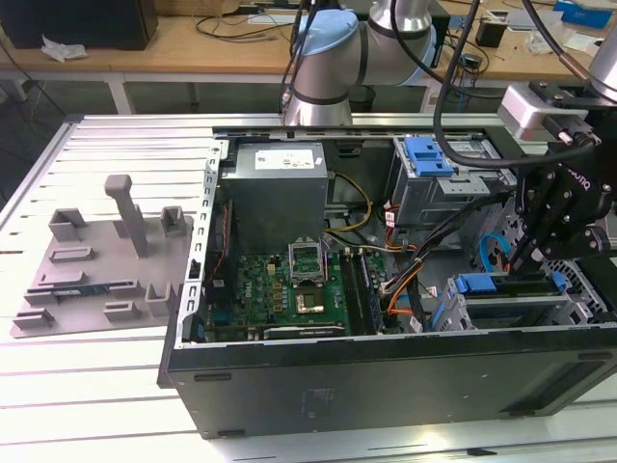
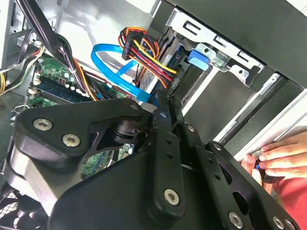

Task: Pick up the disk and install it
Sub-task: 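Insert the second disk wire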

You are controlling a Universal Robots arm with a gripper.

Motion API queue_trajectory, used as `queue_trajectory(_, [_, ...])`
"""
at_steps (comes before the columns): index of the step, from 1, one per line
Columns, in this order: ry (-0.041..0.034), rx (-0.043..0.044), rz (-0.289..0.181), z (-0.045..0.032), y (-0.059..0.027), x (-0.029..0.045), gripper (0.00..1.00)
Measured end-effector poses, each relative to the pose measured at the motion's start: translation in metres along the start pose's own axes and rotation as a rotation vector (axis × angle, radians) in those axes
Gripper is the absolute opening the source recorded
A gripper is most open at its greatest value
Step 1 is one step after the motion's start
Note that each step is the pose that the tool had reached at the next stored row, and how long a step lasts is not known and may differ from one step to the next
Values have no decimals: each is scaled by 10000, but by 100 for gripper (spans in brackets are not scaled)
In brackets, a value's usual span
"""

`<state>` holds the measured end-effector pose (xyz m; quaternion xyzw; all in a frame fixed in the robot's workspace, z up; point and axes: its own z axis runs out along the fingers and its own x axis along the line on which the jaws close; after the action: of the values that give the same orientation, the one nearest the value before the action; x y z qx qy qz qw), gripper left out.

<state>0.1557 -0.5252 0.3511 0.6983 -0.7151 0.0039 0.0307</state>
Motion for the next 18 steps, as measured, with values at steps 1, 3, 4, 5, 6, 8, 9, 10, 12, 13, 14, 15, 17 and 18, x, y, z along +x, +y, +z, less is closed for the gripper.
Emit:
queue_trajectory(1, [-1,0,0,1,0,1,16])
queue_trajectory(3, [-1,0,-1,2,0,4,16])
queue_trajectory(4, [0,0,0,2,0,6,16])
queue_trajectory(5, [1,0,0,2,0,9,16])
queue_trajectory(6, [-1,0,0,3,-1,10,16])
queue_trajectory(8, [1,0,0,4,-1,11,16])
queue_trajectory(9, [2,0,0,5,-1,12,16])
queue_trajectory(10, [2,0,0,6,-1,12,16])
queue_trajectory(12, [1,0,0,11,-1,11,16])
queue_trajectory(13, [1,0,0,12,-1,11,16])
queue_trajectory(14, [1,0,0,13,-1,11,16])
queue_trajectory(15, [1,0,1,15,-2,11,16])
queue_trajectory(17, [1,0,0,17,-4,11,16])
queue_trajectory(18, [1,0,0,18,-5,11,16])
